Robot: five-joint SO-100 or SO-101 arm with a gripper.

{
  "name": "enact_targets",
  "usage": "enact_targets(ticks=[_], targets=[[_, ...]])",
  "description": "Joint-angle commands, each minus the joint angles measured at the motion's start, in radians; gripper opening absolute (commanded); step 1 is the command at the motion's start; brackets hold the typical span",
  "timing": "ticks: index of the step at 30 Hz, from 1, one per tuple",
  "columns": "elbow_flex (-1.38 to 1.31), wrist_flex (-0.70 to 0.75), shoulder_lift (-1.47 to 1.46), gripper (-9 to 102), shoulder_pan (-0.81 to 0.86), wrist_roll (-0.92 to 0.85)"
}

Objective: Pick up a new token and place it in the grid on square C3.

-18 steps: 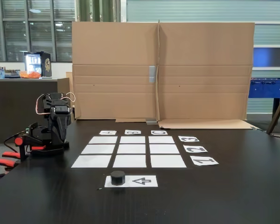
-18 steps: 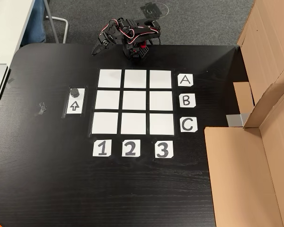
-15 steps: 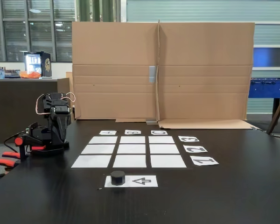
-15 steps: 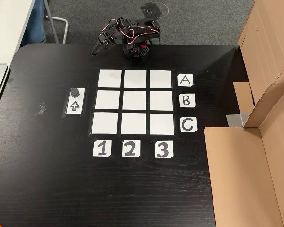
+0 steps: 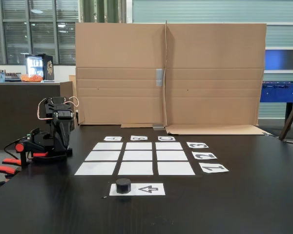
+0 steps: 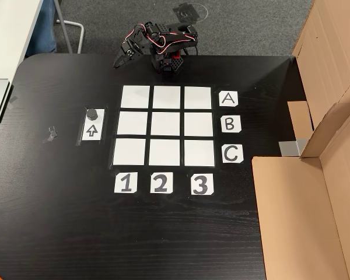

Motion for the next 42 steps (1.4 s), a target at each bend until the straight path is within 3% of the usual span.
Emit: enact_targets(ticks=[1,16,28,35,42], targets=[[-0.003,0.003,0.006,1,0.002,0.0],[-0.067,-0.034,-0.04,0,0.031,0.012],[-0.469,-0.005,-0.532,-1,0.012,0.086],[-0.819,0.253,-0.857,1,-0.012,0.086],[-1.103,0.497,-1.077,12,-0.032,0.086]])
